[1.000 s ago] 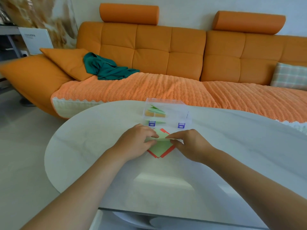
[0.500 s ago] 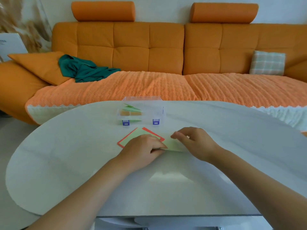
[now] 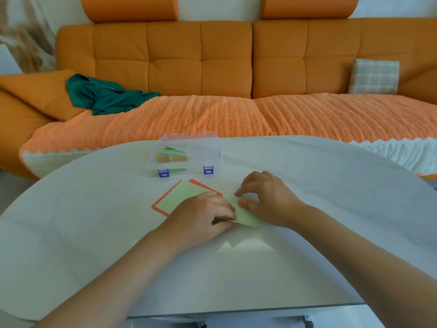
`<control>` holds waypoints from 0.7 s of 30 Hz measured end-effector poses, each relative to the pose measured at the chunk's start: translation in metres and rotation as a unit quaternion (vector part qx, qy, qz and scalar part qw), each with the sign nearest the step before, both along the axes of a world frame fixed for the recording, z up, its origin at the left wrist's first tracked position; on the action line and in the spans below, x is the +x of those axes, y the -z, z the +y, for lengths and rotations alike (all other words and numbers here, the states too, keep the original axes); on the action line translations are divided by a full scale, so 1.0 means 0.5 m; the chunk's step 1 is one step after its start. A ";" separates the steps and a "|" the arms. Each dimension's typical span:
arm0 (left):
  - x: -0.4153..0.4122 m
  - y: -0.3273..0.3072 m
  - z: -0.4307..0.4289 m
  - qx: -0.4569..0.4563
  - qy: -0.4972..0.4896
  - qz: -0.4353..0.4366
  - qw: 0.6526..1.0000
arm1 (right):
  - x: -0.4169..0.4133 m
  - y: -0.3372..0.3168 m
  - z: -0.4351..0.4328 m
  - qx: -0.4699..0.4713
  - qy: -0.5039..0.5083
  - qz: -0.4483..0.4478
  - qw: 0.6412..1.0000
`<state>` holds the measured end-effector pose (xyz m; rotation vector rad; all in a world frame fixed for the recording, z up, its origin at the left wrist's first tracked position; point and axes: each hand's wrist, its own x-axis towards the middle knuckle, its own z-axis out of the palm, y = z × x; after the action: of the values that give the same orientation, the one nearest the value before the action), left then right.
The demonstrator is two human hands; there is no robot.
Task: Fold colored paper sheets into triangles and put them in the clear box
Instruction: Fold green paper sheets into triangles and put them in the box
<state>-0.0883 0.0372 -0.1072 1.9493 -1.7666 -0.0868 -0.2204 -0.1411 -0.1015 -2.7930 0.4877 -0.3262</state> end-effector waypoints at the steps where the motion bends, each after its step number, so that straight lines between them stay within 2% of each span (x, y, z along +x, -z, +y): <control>1: 0.000 0.000 0.000 0.000 0.003 -0.004 1.000 | 0.000 -0.002 0.001 0.001 -0.002 -0.006 1.000; 5: 0.004 0.005 0.003 -0.010 -0.005 -0.003 1.000 | -0.001 -0.007 0.010 0.007 -0.016 -0.020 1.000; 9: 0.000 -0.002 0.001 -0.040 -0.061 0.028 0.997 | -0.004 -0.015 0.021 0.131 -0.013 -0.077 0.988; 14: 0.005 -0.011 -0.002 -0.007 -0.109 0.140 0.984 | 0.004 -0.028 0.039 0.286 0.011 -0.132 0.949; 18: -0.002 -0.023 -0.004 -0.031 -0.127 0.232 0.964 | 0.009 -0.046 0.053 0.376 0.034 -0.164 0.911; 21: -0.001 -0.030 -0.006 -0.051 -0.152 0.284 0.945 | 0.008 -0.057 0.053 0.439 0.075 -0.155 0.882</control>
<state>-0.0889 0.0343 -0.0923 1.8533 -1.0688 -0.3992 -0.2165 -0.1145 -0.0732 -1.7876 0.5852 -0.4369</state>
